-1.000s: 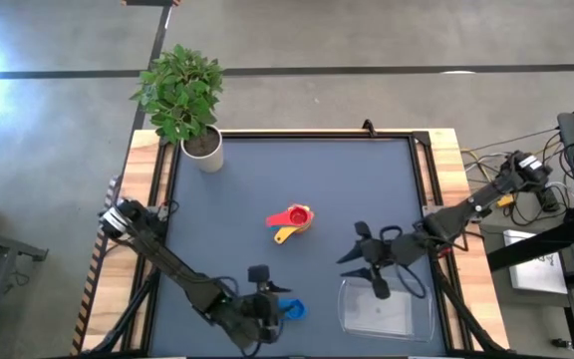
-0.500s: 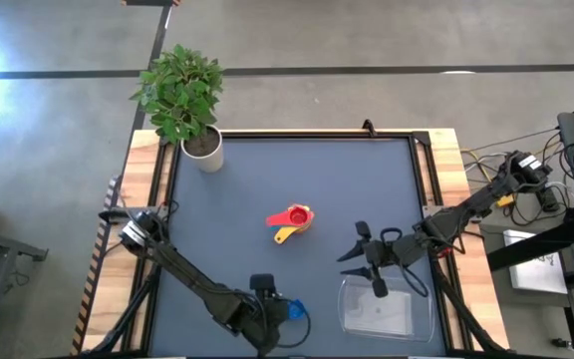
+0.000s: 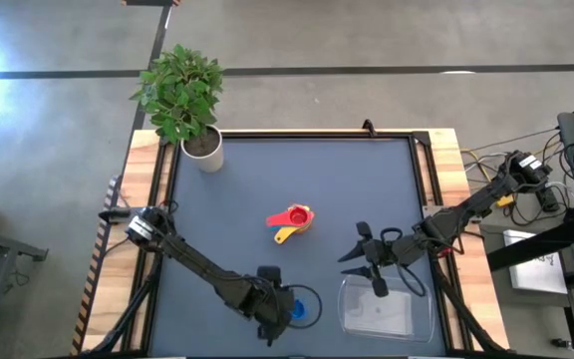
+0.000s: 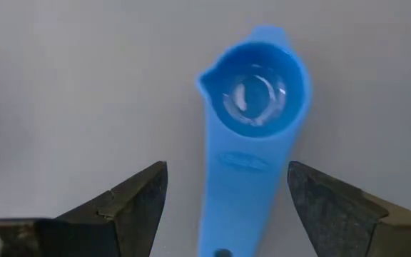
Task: Nest measuring cups in basket
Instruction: Stack the blue measuring cup on top of the red measuring cup
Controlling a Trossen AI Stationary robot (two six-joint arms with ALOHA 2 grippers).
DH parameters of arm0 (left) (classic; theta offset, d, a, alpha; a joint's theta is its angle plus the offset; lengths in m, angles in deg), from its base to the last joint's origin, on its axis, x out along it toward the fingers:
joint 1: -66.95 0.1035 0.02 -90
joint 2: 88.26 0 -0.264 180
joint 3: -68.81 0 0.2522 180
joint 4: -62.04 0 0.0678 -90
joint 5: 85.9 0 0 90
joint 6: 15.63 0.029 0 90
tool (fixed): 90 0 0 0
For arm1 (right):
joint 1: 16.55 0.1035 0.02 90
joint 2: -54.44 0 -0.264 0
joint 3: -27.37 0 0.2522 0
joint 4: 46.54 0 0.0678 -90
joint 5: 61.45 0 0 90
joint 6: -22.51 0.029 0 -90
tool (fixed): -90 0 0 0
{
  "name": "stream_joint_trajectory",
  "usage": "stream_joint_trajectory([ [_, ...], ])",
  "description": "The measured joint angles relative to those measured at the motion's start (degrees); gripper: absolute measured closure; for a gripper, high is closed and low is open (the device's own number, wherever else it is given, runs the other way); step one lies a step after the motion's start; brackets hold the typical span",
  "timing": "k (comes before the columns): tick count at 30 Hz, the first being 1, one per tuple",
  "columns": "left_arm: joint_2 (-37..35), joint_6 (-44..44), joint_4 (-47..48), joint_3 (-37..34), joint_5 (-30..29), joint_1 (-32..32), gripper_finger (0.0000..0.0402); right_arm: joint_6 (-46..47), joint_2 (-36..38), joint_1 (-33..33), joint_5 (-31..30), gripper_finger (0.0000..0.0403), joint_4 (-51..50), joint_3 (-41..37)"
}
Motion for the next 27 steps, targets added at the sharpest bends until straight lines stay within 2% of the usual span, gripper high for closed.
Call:
stream_joint_trajectory([
  [3,0.0,-0.1,-0.4,-0.3,2.6,0.3,0.0130,0.6,0.0,0.0,0.1,0.0274,0.0,-0.4],
  [11,1.0,-0.6,-6.0,-0.3,2.5,0.4,0.0130,2.0,0.0,0.0,0.3,0.0273,0.1,-0.4],
  [15,3.1,-0.9,-6.8,-0.4,2.9,0.4,0.0130,3.7,-0.2,0.1,3.2,0.0276,0.0,-0.4],
  [20,4.3,-1.3,-6.4,-0.4,3.8,0.6,0.0134,4.5,-0.2,1.3,3.4,0.0280,0.1,-0.4],
  [23,4.3,-1.3,-6.1,-0.3,3.7,0.9,0.0155,4.6,-0.2,2.1,3.4,0.0280,0.5,-0.5],
  [27,4.2,-1.1,-5.8,-0.2,3.4,1.0,0.0215,4.7,-0.2,2.7,3.3,0.0280,0.5,-0.5],
])
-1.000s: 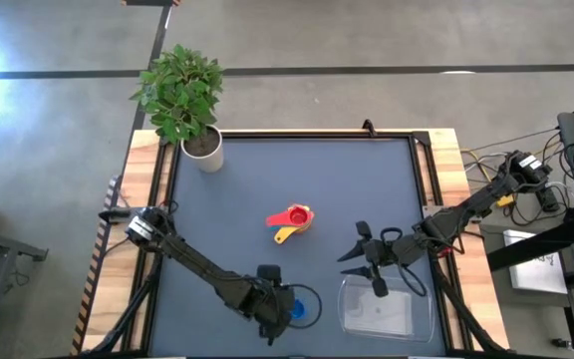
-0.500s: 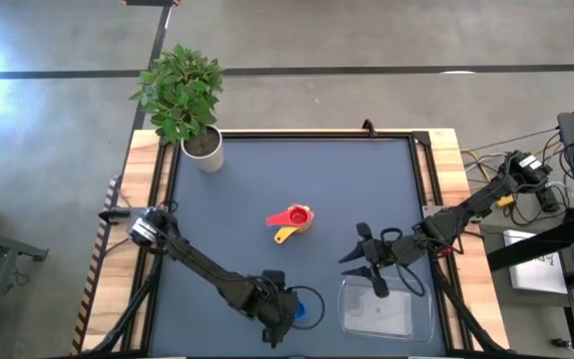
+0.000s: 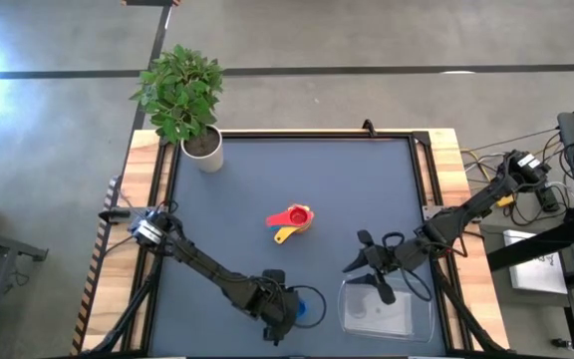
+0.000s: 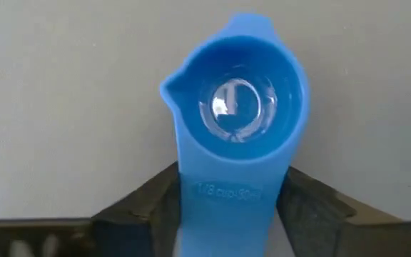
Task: Nest measuring cups in basket
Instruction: Stack the blue measuring cup on top of the red measuring cup
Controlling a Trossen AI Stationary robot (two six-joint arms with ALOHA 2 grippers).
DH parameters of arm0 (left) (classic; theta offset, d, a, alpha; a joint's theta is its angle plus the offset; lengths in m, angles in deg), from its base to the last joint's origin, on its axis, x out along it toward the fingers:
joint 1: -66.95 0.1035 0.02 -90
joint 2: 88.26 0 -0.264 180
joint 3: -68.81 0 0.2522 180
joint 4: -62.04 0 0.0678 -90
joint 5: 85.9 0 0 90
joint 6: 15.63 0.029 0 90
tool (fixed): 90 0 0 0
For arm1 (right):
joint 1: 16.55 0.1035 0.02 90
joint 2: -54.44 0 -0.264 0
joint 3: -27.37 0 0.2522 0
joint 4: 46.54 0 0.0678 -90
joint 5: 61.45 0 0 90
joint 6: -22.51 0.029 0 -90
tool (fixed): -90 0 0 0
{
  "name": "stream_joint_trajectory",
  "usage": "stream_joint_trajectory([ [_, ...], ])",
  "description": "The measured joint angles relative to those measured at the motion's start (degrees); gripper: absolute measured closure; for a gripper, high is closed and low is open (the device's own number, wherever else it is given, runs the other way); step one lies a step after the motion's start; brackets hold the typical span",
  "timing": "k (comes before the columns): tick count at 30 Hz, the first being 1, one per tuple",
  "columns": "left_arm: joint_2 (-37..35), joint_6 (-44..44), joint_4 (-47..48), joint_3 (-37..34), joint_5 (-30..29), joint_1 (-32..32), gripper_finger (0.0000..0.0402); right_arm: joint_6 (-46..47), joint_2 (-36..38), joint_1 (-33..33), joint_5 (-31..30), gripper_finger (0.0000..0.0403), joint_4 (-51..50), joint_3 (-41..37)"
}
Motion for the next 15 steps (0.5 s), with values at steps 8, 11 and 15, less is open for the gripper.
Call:
stream_joint_trajectory([
  [8,-0.2,-0.4,0.3,0.0,0.6,0.6,0.0250,-0.2,0.0,0.1,0.0,0.0280,0.0,0.0],
  [11,-0.7,-1.0,1.3,0.0,0.1,1.3,0.0250,-0.4,0.0,0.1,0.0,0.0280,0.0,0.0],
  [15,-3.1,-0.6,6.2,0.7,-3.4,3.0,0.0250,-0.5,0.0,0.1,0.0,0.0280,-0.3,0.0],
])
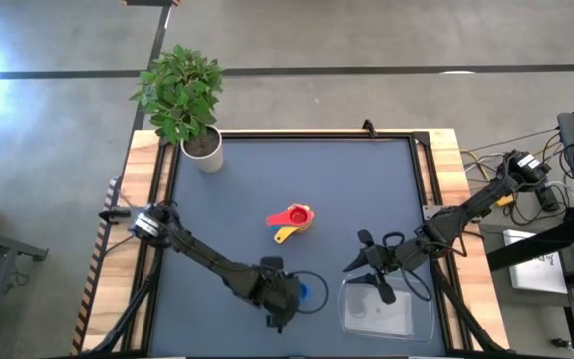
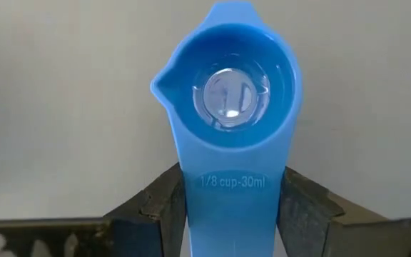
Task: Nest measuring cups in basket
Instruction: Stack the blue measuring cup on top of the red measuring cup
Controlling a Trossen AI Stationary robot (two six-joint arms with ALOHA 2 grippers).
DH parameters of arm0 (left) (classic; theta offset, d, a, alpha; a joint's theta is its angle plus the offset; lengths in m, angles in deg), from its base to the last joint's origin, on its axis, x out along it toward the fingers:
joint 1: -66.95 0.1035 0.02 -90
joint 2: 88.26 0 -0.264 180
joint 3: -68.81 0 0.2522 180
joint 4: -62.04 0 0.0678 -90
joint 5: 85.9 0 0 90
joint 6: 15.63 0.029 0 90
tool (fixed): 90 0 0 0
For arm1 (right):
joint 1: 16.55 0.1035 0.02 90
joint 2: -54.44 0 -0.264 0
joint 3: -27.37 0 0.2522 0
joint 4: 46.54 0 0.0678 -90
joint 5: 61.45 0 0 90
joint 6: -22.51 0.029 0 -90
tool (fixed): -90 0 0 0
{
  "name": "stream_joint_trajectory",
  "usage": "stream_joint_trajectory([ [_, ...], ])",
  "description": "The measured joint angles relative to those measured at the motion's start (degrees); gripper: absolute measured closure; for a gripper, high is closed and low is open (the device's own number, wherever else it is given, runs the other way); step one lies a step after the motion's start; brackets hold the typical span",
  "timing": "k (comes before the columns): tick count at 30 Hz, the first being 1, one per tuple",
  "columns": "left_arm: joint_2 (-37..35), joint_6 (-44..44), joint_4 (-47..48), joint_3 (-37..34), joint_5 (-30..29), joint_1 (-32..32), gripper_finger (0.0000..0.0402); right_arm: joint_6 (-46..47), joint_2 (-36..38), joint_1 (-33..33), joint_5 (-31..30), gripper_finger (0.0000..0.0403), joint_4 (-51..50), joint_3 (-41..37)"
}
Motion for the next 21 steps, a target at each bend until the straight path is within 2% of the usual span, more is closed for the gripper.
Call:
stream_joint_trajectory([
  [4,-3.3,0.7,6.7,2.1,-4.3,2.2,0.0250,-0.1,0.0,0.0,0.0,0.0280,-0.2,0.0],
  [7,-6.1,0.8,7.3,2.7,-6.8,4.7,0.0250,-0.1,0.0,0.0,0.0,0.0280,-0.2,0.0],
  [11,-8.8,-1.1,8.0,2.7,-7.6,9.3,0.0250,-0.1,0.0,0.0,-0.5,0.0280,-0.2,0.0],
  [21,-9.0,-2.5,11.7,2.4,-7.6,19.4,0.0250,0.1,0.0,0.0,-0.4,0.0280,-0.4,0.0],
])
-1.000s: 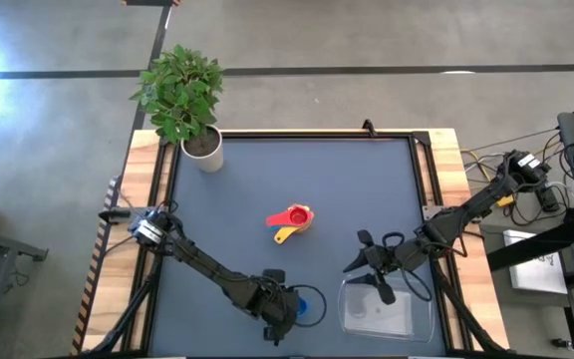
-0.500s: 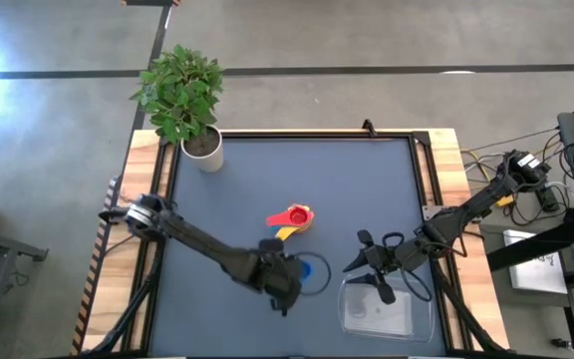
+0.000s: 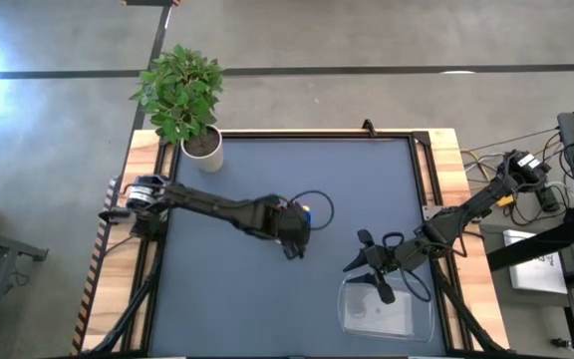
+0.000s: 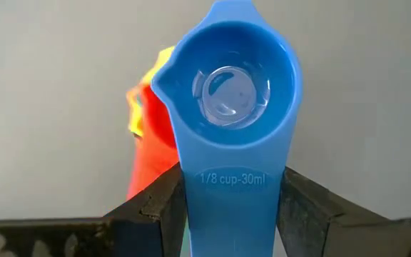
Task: Nest measuring cups in basket
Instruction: Stack the blue measuring cup on top of the red measuring cup, then put the stack of measuring cups into the bin
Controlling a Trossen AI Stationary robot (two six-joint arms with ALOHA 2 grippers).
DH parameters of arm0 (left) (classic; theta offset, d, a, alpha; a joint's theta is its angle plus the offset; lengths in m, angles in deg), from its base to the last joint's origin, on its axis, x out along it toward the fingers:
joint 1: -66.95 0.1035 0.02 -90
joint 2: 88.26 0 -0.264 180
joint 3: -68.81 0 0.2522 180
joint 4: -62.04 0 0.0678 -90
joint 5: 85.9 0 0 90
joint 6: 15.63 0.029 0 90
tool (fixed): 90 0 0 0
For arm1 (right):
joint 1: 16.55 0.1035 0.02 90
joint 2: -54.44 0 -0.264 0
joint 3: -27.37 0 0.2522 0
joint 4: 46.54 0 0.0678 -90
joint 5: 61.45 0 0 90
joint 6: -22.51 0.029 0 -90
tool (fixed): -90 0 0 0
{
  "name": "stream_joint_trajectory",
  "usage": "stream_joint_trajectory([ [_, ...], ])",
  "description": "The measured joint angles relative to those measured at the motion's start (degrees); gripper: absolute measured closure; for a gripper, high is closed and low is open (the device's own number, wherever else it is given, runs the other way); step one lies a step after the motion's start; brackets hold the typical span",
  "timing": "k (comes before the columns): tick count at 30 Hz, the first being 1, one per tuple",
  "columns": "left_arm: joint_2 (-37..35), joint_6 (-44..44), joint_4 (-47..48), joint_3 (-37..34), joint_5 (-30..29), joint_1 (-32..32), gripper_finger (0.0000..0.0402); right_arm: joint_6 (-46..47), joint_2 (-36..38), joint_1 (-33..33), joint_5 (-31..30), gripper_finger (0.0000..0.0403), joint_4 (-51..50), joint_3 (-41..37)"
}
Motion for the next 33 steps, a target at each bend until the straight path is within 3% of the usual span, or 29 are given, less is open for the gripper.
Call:
stream_joint_trajectory([
  [11,0.0,0.0,-0.7,-1.8,4.1,3.5,0.0249,0.0,0.0,0.0,0.0,0.0280,-2.2,0.0],
  [18,0.0,-1.2,-0.6,-2.1,4.2,3.5,0.0111,0.0,0.0,0.0,0.0,0.0280,-2.1,0.0],
  [21,0.0,-2.2,-0.2,-2.1,4.1,3.5,0.0083,0.1,0.0,0.0,0.0,0.0280,-2.1,0.0],
  [33,0.0,-6.2,0.3,-2.1,2.2,0.4,0.0105,0.0,0.0,0.0,0.0,0.0280,-2.2,0.0],
])
